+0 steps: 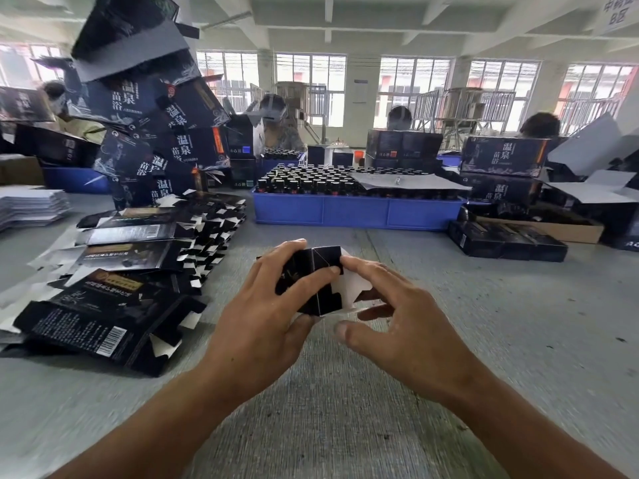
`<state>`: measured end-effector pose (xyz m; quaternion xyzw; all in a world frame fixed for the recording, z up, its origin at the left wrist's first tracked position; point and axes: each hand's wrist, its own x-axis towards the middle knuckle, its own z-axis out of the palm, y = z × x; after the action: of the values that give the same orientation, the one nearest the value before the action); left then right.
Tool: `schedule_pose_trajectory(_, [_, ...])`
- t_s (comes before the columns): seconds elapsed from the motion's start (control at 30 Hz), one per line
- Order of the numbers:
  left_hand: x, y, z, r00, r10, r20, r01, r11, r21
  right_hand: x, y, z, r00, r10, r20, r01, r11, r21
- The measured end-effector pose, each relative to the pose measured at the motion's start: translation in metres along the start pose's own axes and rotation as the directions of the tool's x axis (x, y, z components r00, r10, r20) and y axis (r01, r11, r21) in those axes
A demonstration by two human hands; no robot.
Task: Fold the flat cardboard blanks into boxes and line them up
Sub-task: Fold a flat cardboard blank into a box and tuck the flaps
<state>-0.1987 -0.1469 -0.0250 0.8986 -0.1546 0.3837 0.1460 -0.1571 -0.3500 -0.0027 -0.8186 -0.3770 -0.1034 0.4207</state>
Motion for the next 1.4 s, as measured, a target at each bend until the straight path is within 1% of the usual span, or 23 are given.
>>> schedule_pose_trajectory(0.2, [0.001, 0.004, 0.0, 0.999, 0.035, -0.009, -0.035, 0.999, -0.004, 0.001, 0.001, 0.005, 0.982, 0.008, -0.189, -0.001, 0.999, 0.039])
schedule_pose_trajectory(0.43, [0.002, 0.005, 0.0, 0.997, 0.067, 0.037, -0.07, 0.994, 0.086, 0.0, 0.005, 0.009, 0.969, -0.012, -0.247, 0.01, 1.0, -0.009])
schedule_pose_trajectory(0.6, [0.002, 0.005, 0.0, 0.997, 0.071, 0.025, -0.074, 0.991, 0.112, 0.001, 0.003, 0.009, 0.961, 0.026, -0.276, -0.01, 0.998, 0.059])
schedule_pose_trajectory(0.7, [0.001, 0.006, 0.0, 0.997, 0.074, 0.009, -0.075, 0.99, 0.116, 0.001, 0.002, 0.009, 0.96, 0.04, -0.277, -0.016, 0.996, 0.089])
schedule_pose_trajectory(0.83, [0.001, 0.008, 0.0, 0.998, 0.058, -0.036, -0.055, 0.994, 0.097, 0.001, 0.0, 0.008, 0.968, 0.008, -0.249, 0.013, 0.996, 0.084])
schedule_pose_trajectory(0.93, [0.002, 0.01, 0.0, 0.997, 0.002, -0.08, 0.001, 0.999, 0.037, -0.001, -0.001, 0.007, 0.976, -0.03, -0.217, 0.047, 0.996, 0.072])
schedule_pose_trajectory(1.03, [0.003, 0.011, -0.002, 0.995, -0.055, -0.082, 0.058, 0.998, 0.029, -0.001, -0.003, 0.007, 0.979, -0.037, -0.2, 0.058, 0.993, 0.102])
schedule_pose_trajectory(1.13, [0.002, 0.013, -0.002, 0.995, -0.079, -0.067, 0.08, 0.997, 0.016, 0.0, -0.005, 0.007, 0.974, -0.004, -0.226, 0.041, 0.987, 0.157])
schedule_pose_trajectory(1.2, [0.001, 0.015, 0.0, 0.995, -0.083, -0.063, 0.082, 0.996, -0.017, 0.0, -0.006, 0.007, 0.97, 0.042, -0.238, 0.002, 0.984, 0.181])
schedule_pose_trajectory(1.27, [0.001, 0.016, 0.002, 0.995, -0.075, -0.066, 0.073, 0.997, -0.038, 0.001, -0.005, 0.007, 0.968, 0.088, -0.233, -0.042, 0.98, 0.196])
schedule_pose_trajectory(1.4, [0.001, 0.015, 0.003, 0.995, -0.069, -0.074, 0.065, 0.996, -0.057, 0.003, -0.004, 0.006, 0.971, 0.132, -0.198, -0.087, 0.971, 0.221])
